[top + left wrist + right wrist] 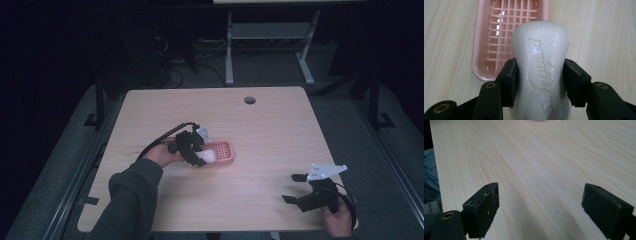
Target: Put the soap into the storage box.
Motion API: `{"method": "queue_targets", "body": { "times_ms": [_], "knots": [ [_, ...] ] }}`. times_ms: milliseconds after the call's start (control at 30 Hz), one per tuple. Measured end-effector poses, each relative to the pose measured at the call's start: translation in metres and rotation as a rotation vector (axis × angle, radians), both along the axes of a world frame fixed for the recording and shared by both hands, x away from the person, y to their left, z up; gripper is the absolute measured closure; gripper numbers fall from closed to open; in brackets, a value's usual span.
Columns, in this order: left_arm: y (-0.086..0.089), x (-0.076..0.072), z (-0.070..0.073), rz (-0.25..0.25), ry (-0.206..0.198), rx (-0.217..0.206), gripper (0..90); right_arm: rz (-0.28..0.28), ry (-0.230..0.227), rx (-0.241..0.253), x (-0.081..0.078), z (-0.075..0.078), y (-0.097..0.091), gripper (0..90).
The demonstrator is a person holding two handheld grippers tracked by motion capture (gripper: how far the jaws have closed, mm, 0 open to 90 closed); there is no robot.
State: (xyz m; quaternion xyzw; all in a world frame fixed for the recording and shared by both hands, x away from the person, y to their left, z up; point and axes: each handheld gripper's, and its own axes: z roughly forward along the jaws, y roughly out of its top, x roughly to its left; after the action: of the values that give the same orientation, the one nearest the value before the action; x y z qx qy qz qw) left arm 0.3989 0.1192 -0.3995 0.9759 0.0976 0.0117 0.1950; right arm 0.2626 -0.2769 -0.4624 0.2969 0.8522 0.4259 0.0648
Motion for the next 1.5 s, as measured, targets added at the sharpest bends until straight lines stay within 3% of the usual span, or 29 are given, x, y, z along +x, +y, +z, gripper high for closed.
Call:
{"method": "queue_targets", "body": {
  "times_ms": [800,1200,1500],
  "knots": [
    [-0.021,0.023,0.004,-0.017,-0.009,0.012,49.3,-0.003,0.001,0.010,0.000,-0.001,-0.002,14.1],
    [-0.032,0.035,-0.006,-0.008,0.000,0.002,49.2,-0.006,0.004,0.009,0.000,-0.001,-0.003,14.2],
    [-0.044,0.038,-0.013,-0.029,0.001,0.025,49.2,-0.005,0.003,0.012,0.000,-0.001,-0.003,14.2]
  ]
}}
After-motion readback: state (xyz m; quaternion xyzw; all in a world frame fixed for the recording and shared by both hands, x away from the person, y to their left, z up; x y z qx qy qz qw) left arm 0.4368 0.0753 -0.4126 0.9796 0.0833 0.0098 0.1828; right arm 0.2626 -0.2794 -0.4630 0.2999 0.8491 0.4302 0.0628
